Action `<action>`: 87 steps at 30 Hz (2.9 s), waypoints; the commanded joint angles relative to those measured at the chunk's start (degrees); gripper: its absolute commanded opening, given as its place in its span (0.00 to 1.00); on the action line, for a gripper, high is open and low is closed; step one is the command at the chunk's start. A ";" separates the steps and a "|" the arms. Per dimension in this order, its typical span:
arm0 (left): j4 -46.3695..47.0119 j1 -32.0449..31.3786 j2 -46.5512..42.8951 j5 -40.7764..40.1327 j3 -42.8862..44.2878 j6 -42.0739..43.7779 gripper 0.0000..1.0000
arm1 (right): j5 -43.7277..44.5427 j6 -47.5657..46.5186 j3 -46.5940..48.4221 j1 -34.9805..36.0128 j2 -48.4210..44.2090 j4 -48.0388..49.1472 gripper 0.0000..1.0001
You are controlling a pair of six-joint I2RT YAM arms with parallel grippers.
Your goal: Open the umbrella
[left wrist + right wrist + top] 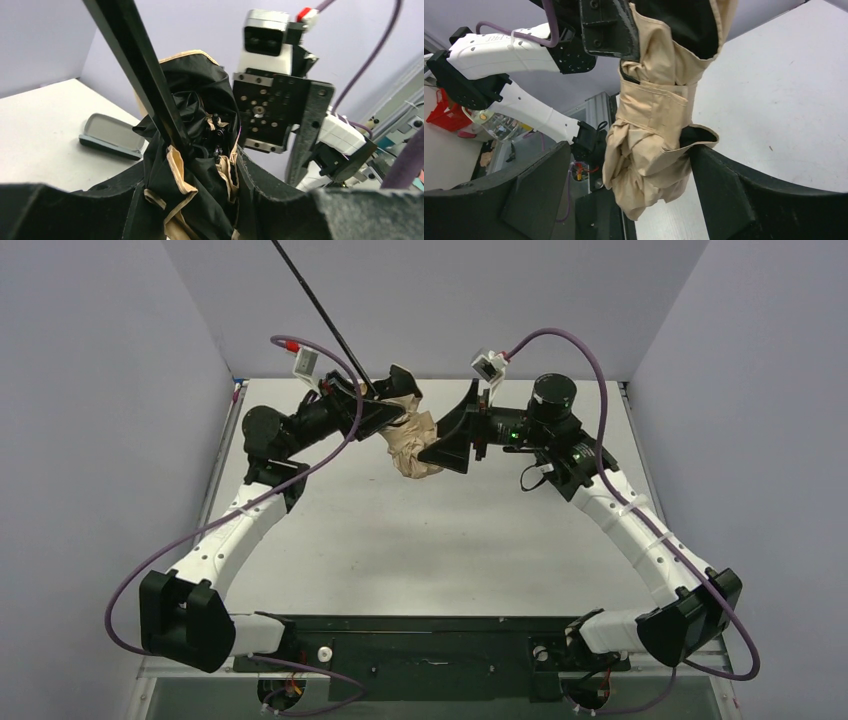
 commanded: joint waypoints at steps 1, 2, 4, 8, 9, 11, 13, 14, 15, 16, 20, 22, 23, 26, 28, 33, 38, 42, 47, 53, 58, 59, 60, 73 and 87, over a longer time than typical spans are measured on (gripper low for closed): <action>7.51 -0.72 -0.59 2.07 5.30 -2.16 0.00 | -3.64 5.44 -2.06 0.13 0.09 11.39 0.85; 7.53 -0.73 -0.57 2.07 5.92 -2.29 0.00 | -3.58 5.36 -2.73 -0.07 -0.39 12.38 0.85; 7.53 -0.74 -0.57 2.01 6.92 -2.58 0.00 | -3.18 5.37 -3.20 -0.64 -0.77 13.17 0.85; 7.42 -0.74 -0.47 2.17 8.93 -3.03 0.00 | -1.89 9.86 -4.22 -3.90 -1.08 18.78 0.85; 7.42 -0.74 -0.46 2.08 9.25 -3.28 0.00 | -1.97 14.32 -4.79 -4.51 -1.14 21.78 0.85; 7.48 -1.07 -0.50 1.81 9.54 -3.70 0.00 | -2.69 20.65 -6.20 -3.71 -0.69 30.56 0.86; 7.62 -1.54 -0.19 1.73 9.83 -3.88 0.00 | -3.34 23.50 -5.80 -1.63 0.34 34.21 0.86; 7.89 -1.78 0.05 1.73 9.92 -3.90 0.00 | -3.69 24.27 -5.55 -0.84 0.82 35.75 0.86; 8.05 -1.87 0.15 1.66 10.20 -4.03 0.00 | -3.96 24.49 -5.51 0.83 0.96 36.33 0.86; 8.18 -1.95 0.43 1.60 10.36 -4.11 0.00 | -4.57 24.61 -5.43 2.01 1.13 36.81 0.86; 8.58 -1.97 0.77 1.50 11.82 -4.79 0.00 | -5.78 27.93 -6.08 4.04 2.56 40.30 0.87; 8.67 -1.97 0.70 1.46 12.49 -5.10 0.00 | -6.08 31.66 -6.81 4.36 3.53 45.11 0.87; 8.70 -1.97 0.65 1.37 12.93 -5.26 0.00 | -6.15 32.71 -7.14 4.44 4.14 47.44 0.87; 8.77 -2.05 0.74 1.01 13.95 -5.78 0.00 | -6.44 37.13 -7.41 5.50 5.47 51.97 0.86; 8.89 -2.02 0.82 0.78 14.25 -5.96 0.00 | -6.40 38.39 -6.96 6.10 6.17 54.24 0.85; 8.93 -1.10 1.08 -0.19 14.37 -6.21 0.00 | -7.50 37.79 -6.17 7.47 6.56 54.82 0.79; 9.37 -0.12 1.50 -0.65 15.57 -6.34 0.00 | -8.34 36.34 -6.01 8.03 6.83 53.38 0.50; 9.17 1.90 1.60 -0.33 16.38 -5.93 0.00 | -7.91 32.77 -6.01 7.64 6.26 47.17 0.19; 4.81 3.28 -0.88 1.93 11.93 1.49 0.46 | -4.99 14.01 0.06 5.40 5.66 20.54 0.00; -7.02 11.23 -5.37 13.89 4.93 17.86 0.81 | -3.40 0.52 2.59 1.54 4.87 -3.48 0.00; -44.49 12.24 -12.92 20.10 8.51 58.46 0.68 | 1.07 -16.06 5.25 1.22 5.01 -24.42 0.00; -53.37 11.50 -13.36 19.79 10.37 68.34 0.66 | 2.08 -17.78 5.80 1.33 5.12 -26.41 0.00; -57.03 9.59 -13.32 19.03 11.46 72.24 0.61 | 2.56 -21.09 6.12 1.68 5.35 -30.11 0.00; -86.36 -13.13 -4.55 5.65 26.18 105.87 0.32 | 9.96 -37.14 9.66 7.46 5.33 -43.94 0.00; -79.73 -21.47 -2.63 1.08 21.80 103.50 0.26 | 9.31 -39.22 10.20 8.25 4.59 -44.79 0.00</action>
